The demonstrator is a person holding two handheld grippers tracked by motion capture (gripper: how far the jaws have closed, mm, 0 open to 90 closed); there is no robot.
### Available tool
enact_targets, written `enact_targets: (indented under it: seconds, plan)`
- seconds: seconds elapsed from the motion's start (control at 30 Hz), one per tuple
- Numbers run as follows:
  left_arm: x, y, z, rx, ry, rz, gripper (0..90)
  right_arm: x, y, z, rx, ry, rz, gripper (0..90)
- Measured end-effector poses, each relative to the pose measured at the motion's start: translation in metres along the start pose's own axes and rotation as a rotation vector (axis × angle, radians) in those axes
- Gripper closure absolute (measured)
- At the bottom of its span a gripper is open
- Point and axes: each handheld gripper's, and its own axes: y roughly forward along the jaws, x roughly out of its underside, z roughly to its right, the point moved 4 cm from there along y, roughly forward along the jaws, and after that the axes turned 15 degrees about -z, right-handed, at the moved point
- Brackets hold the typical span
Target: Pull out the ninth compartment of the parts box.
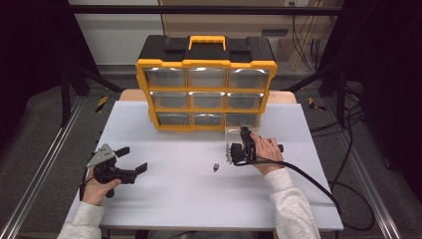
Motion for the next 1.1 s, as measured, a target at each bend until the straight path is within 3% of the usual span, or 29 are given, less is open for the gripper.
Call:
enact_targets:
  seconds: [1.1]
  plan:
    - [0.0,0.0,0.0,-0.001,0.0,0.001,0.1,0.002,-0.012,-0.003,-0.027,0.007,0.014,76.2]
